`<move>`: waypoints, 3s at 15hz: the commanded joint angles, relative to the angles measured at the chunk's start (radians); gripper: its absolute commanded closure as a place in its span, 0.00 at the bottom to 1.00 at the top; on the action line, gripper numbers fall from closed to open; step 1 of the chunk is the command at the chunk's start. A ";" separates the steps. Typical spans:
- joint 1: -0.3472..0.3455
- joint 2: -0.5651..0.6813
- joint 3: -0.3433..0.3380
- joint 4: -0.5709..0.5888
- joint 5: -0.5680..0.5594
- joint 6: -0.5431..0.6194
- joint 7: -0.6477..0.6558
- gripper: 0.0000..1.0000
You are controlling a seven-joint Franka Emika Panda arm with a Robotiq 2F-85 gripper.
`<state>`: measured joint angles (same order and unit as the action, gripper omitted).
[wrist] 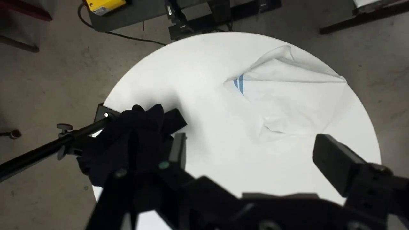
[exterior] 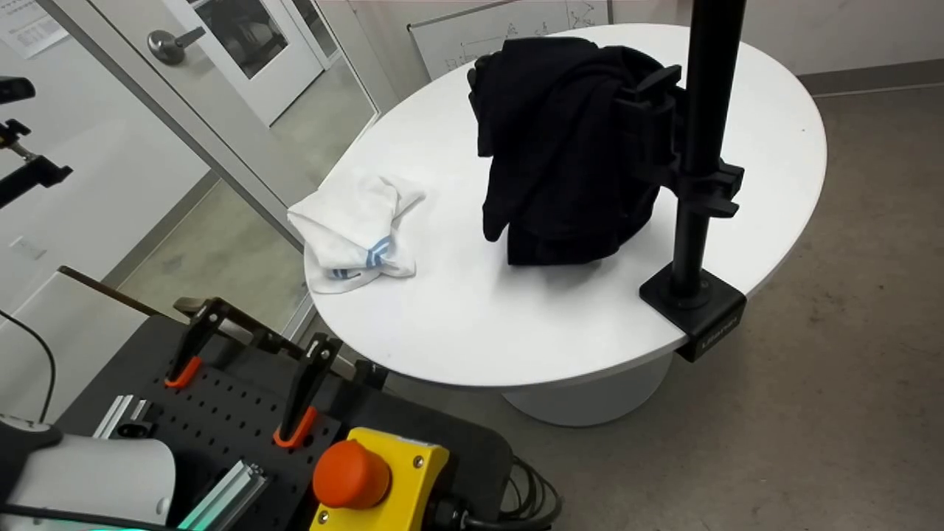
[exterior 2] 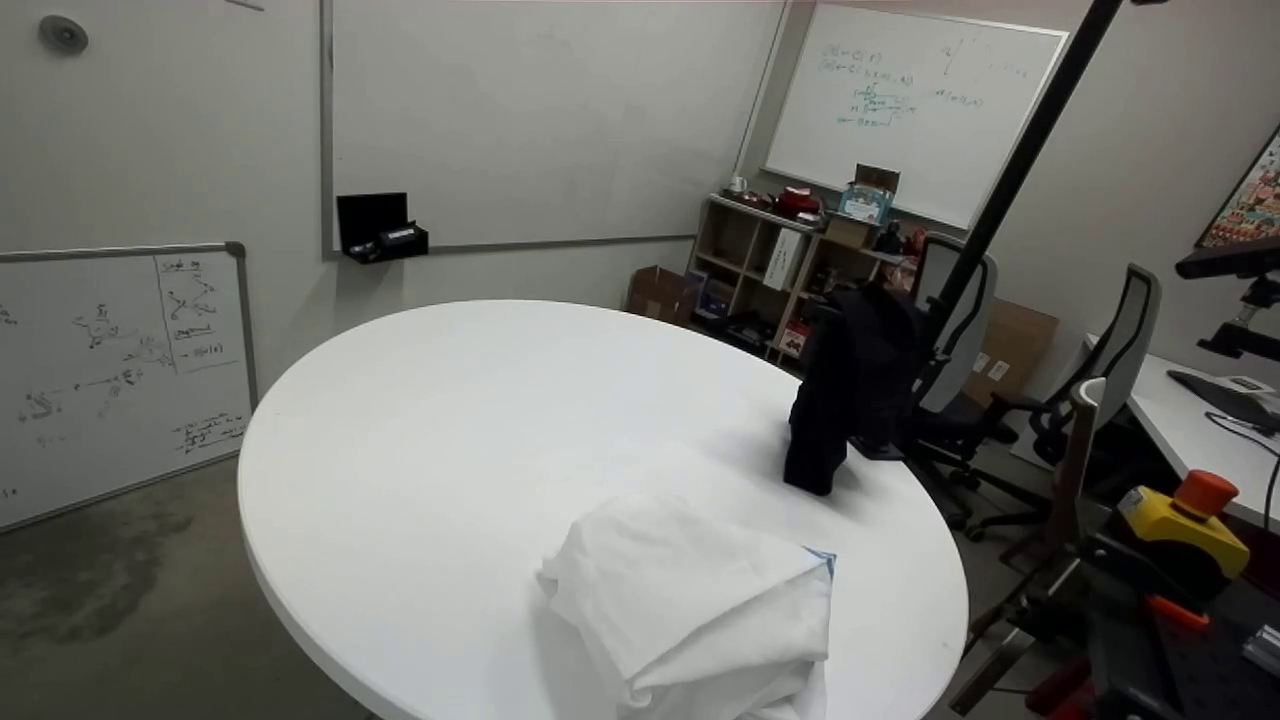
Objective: Take the black shirt off the stand and put it on the table
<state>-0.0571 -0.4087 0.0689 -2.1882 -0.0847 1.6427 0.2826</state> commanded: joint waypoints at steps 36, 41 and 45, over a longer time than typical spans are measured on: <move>-0.157 0.552 -0.275 0.248 -0.103 0.364 -0.232 0.00; -0.153 0.671 -0.279 0.253 -0.113 0.454 -0.165 0.00; -0.146 0.740 -0.283 0.268 -0.116 0.489 -0.130 0.00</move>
<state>-0.2116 0.2798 -0.2052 -1.9576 -0.2036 2.1127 0.1212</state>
